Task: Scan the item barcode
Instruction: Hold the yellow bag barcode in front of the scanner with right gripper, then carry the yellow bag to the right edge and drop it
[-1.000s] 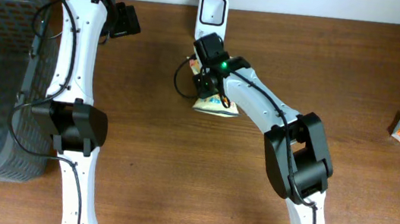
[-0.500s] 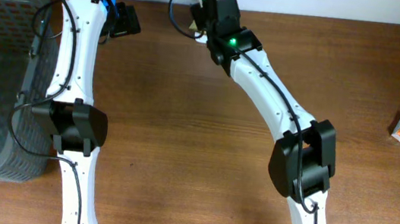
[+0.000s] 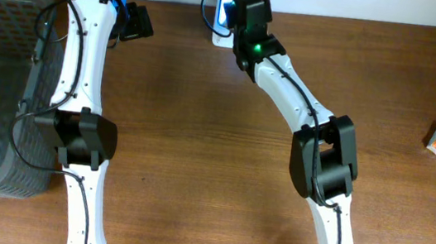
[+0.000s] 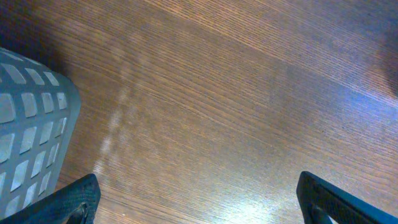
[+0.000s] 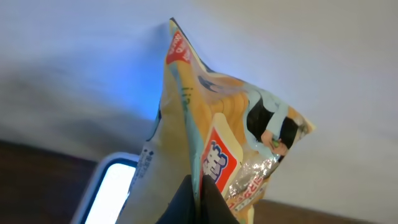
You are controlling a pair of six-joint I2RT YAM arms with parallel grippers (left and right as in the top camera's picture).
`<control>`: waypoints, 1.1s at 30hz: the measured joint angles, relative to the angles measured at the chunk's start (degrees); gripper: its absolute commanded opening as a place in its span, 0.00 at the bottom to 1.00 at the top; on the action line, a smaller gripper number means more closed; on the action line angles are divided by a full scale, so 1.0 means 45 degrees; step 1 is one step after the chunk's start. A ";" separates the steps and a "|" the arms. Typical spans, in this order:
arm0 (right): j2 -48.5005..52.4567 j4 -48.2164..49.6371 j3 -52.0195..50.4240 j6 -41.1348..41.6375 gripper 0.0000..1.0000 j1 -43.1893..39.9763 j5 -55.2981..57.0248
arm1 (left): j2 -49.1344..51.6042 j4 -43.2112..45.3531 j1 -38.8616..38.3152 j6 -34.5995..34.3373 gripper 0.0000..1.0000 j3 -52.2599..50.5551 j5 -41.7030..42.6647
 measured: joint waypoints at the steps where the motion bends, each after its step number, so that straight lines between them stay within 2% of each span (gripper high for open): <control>1: -0.0228 -0.0554 0.0000 0.0568 0.04 -0.0185 0.0102 | 0.0000 0.0005 0.0000 0.0000 0.99 0.0000 0.0005; 6: -0.1991 -0.3793 0.0073 0.2467 0.04 -0.2433 0.1472 | 0.0000 -0.0005 0.0000 -0.0010 0.99 0.0000 0.0000; 10: -0.2458 -0.8344 0.0233 0.4197 0.04 -0.4930 0.4051 | 0.0000 0.0005 0.0000 -0.0039 0.99 0.0000 0.0000; 11: -0.2448 -1.0035 0.0155 0.5493 0.04 -0.5819 0.4347 | 0.0000 0.0005 0.0000 -0.0039 0.99 0.0000 0.0005; 13: -0.2448 -1.1856 0.0180 0.7315 0.04 -0.6999 0.4571 | 0.0000 -0.0029 0.0000 -0.0039 0.99 0.0000 0.0000; 16: -0.2443 -1.3080 0.0160 0.9117 0.04 -0.8918 0.4299 | 0.0000 0.0000 0.0000 -0.0039 0.99 0.0000 0.0000; 18: -0.2443 -1.3284 0.0155 0.9651 0.04 -1.0224 0.4099 | 0.0000 0.0005 0.0000 -0.0039 0.99 0.0000 0.0000; 21: -0.2443 -1.3066 0.0141 0.9923 0.04 -1.1152 0.4002 | 0.0000 0.0005 0.0000 -0.0039 0.99 0.0000 0.0000; 22: -0.2438 -1.2876 0.0141 0.9962 0.10 -1.1307 0.3968 | 0.0000 0.0005 0.0000 -0.0039 0.99 0.0000 0.0000; 24: -0.2424 -1.2526 0.0141 1.0040 0.71 -1.1832 0.3949 | 0.0000 0.0005 0.0000 -0.0039 0.99 0.0000 0.0000; 25: -0.2424 -1.2400 0.0141 1.0074 0.84 -1.2060 0.3915 | 0.0000 0.0010 0.0000 -0.0039 0.99 0.0000 0.0000; 27: -0.2424 -1.2390 0.0141 0.9967 0.96 -1.2352 0.3915 | 0.0000 0.0005 0.0000 -0.0039 0.99 0.0000 0.0000; 33: -0.2458 -1.3022 0.0141 0.9024 0.99 -1.2182 0.3813 | 0.0000 0.0005 0.0000 -0.0039 0.99 0.0000 0.0000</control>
